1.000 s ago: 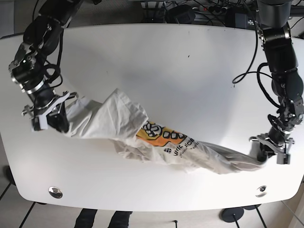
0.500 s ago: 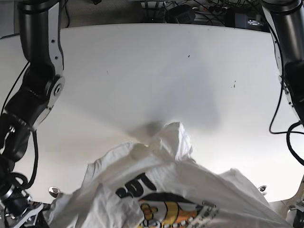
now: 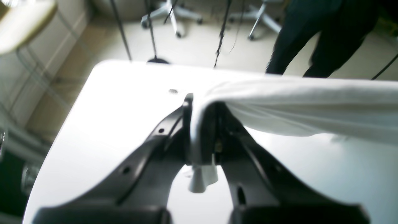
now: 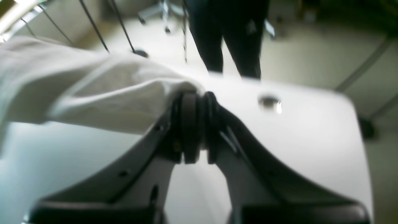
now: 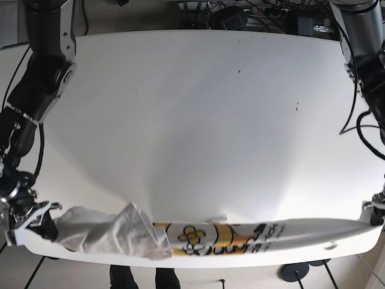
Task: Fold the T-shirt properly
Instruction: 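Lift and stretch the shirt between both grippers, then lay it down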
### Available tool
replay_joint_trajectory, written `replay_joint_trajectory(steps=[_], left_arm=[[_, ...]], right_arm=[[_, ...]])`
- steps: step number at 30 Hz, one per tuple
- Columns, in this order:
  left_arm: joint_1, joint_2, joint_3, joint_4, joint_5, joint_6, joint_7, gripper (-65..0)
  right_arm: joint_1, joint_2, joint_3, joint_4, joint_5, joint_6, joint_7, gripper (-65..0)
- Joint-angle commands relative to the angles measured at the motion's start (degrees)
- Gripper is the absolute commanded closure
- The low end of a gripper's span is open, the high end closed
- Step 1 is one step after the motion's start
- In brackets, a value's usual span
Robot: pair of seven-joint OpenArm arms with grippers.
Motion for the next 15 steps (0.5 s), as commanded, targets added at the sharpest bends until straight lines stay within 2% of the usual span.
replay_joint_trajectory(steps=[1,3,6,8,12,15], left_arm=[[4.72,0.1,-2.79,4.95,-0.56,0.91,-2.24,0.0],[13.69,2.48,-7.18,9.7,-0.56,0.91,-2.24,0.0],[24.24,5.73,-11.75,13.92,-0.56,0.91,-2.24,0.0],[28.9,7.31,-14.21,15.5,-0.56,0.83,-2.24,0.0],[36.28,9.69,-18.35,17.08,-0.38,0.83,-2.24,0.0],[41.29,10.04,-20.81,18.84,-0.47,0.74,-2.24,0.0]], right_arm=[[-5.46,-0.4,2.2,3.93,0.27,-0.19,1.97,-2.1],[-14.43,-3.03,4.92,6.65,0.27,-0.1,2.05,-2.1],[-23.92,-6.2,7.56,8.85,0.18,2.8,2.05,-2.1],[-28.58,-7.52,8.7,10.61,0.09,3.5,2.05,-2.1],[-35.18,-7.87,8.88,12.1,0.18,5.04,2.05,-2.1],[-39.49,-7.87,8.97,12.1,0.18,5.04,2.14,-2.1]])
